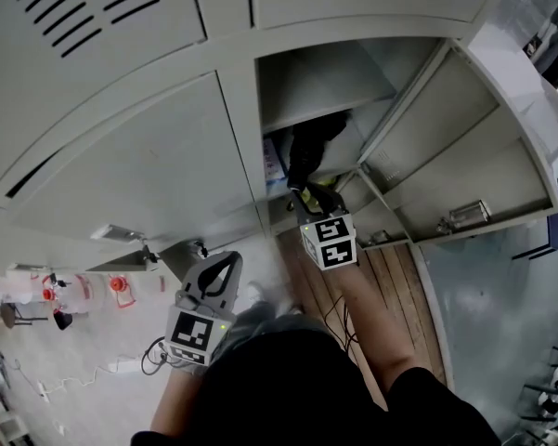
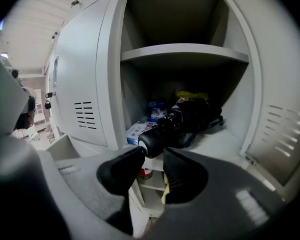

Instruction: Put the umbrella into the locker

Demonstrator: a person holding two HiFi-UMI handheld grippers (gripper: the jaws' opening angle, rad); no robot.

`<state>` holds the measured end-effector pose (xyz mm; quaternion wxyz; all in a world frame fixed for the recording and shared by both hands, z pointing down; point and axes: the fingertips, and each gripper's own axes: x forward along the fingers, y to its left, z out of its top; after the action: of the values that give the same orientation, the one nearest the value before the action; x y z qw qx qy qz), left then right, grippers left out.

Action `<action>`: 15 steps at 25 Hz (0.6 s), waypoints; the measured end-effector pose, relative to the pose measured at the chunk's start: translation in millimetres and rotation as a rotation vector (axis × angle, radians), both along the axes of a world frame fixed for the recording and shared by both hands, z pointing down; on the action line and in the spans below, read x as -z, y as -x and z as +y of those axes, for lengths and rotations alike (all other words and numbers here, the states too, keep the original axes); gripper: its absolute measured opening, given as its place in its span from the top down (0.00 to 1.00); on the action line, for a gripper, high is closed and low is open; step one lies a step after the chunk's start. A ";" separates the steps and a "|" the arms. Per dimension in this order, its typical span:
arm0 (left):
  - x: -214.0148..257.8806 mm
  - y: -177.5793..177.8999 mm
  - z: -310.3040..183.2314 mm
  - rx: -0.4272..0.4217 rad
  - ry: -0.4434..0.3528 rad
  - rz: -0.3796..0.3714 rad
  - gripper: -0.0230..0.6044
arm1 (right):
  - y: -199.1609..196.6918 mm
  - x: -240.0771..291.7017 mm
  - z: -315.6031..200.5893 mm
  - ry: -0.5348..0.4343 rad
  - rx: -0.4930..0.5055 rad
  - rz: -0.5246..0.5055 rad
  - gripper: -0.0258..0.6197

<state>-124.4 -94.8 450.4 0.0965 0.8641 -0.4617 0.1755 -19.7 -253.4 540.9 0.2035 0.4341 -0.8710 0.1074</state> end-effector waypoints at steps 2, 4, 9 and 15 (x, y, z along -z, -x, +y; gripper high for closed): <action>1.1 0.5 0.0 0.017 0.014 0.013 0.95 | 11.6 3.2 -3.1 -0.004 0.008 -0.011 0.75; -2.7 4.1 -0.3 -0.004 -0.008 -0.014 0.95 | 21.8 8.0 -7.6 -0.010 0.013 -0.022 0.75; -5.5 10.4 -0.4 0.001 -0.011 -0.023 0.95 | 42.6 16.0 -22.3 -0.014 0.028 -0.035 0.75; -5.0 14.3 -1.5 0.020 -0.003 -0.015 0.95 | 54.7 13.4 -46.7 0.005 0.041 -0.017 0.77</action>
<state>-138.6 -96.4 455.5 0.0938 0.8582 -0.4714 0.1801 -74.4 -300.1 527.5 0.1993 0.4148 -0.8811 0.1091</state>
